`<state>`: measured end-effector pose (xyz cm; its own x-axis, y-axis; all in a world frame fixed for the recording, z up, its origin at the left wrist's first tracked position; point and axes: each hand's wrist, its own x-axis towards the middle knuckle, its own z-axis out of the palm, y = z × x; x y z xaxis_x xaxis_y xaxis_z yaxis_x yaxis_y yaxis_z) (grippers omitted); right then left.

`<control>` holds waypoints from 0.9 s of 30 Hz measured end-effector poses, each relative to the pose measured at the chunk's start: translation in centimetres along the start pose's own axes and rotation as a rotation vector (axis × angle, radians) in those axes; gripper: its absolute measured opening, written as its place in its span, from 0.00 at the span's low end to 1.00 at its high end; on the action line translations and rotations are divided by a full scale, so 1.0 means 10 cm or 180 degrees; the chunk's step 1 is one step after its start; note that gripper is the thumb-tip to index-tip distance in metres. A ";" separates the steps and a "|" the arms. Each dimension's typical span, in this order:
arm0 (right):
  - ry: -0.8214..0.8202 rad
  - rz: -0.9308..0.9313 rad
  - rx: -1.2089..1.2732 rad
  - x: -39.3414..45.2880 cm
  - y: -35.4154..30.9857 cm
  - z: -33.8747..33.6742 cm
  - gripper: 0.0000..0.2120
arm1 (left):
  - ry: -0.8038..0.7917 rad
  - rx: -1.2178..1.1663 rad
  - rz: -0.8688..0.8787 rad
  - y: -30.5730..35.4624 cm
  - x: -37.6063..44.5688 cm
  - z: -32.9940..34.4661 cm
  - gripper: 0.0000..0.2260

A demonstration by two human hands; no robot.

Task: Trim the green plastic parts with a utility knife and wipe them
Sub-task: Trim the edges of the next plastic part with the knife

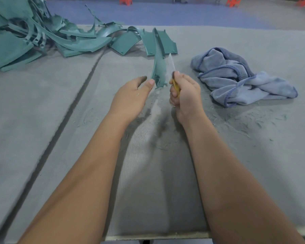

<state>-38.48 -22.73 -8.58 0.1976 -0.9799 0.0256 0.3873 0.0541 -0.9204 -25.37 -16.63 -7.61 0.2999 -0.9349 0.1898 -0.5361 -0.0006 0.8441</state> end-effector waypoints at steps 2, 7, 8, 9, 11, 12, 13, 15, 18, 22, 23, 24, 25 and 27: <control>-0.0248 -0.0058 -0.0296 -0.03 0.00 0.02 0.14 | -0.0098 -0.0063 0.0092 -0.02 0.01 -0.01 0.15; -0.0515 -0.0191 -0.0862 -0.05 0.04 0.08 0.16 | 0.0248 0.0590 0.0517 -0.01 0.02 -0.03 0.10; -0.0539 -0.0210 -0.0896 -0.06 0.04 0.08 0.16 | 0.0299 0.0755 0.0553 -0.01 0.01 -0.03 0.12; -0.0555 -0.0232 -0.0918 -0.06 0.04 0.08 0.16 | 0.0314 0.0862 0.0581 -0.01 0.00 -0.03 0.13; -0.0565 -0.0286 -0.0961 -0.06 0.05 0.08 0.16 | 0.0270 0.0832 0.0633 -0.02 -0.02 -0.03 0.13; -0.0562 -0.0328 -0.1001 -0.07 0.05 0.08 0.16 | 0.0235 0.0740 0.0644 -0.03 -0.01 -0.04 0.12; -0.0556 -0.0386 -0.1059 -0.07 0.05 0.09 0.17 | 0.0197 0.0657 0.0646 -0.04 0.00 -0.04 0.11; -0.0505 -0.0543 -0.1233 -0.07 0.05 0.09 0.18 | 0.0104 0.0526 0.0668 -0.06 0.01 -0.06 0.11; -0.0285 -0.0626 -0.1268 -0.07 0.07 0.11 0.18 | 0.0093 0.0332 0.0757 -0.06 0.01 -0.06 0.12; -0.0096 -0.0446 -0.0984 -0.09 0.13 0.19 0.18 | 0.0118 0.0246 0.0792 -0.08 0.01 -0.06 0.12; -0.0074 -0.0446 -0.0967 -0.10 0.14 0.20 0.18 | 0.0116 0.0292 0.0818 -0.08 0.01 -0.06 0.12; -0.0050 -0.0452 -0.0959 -0.10 0.15 0.20 0.18 | 0.0124 0.0351 0.0849 -0.09 0.01 -0.07 0.12; -0.0028 -0.0459 -0.0949 -0.10 0.15 0.20 0.18 | 0.0141 0.0406 0.0881 -0.09 0.00 -0.06 0.11; 0.0007 -0.0499 -0.0934 -0.09 0.15 0.19 0.19 | 0.0174 0.0500 0.0937 -0.10 0.00 -0.06 0.10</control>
<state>-36.38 -21.38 -9.27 0.1541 -0.9724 0.1754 0.1369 -0.1548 -0.9784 -24.40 -16.38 -8.14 0.1536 -0.8826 0.4443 -0.7198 0.2081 0.6623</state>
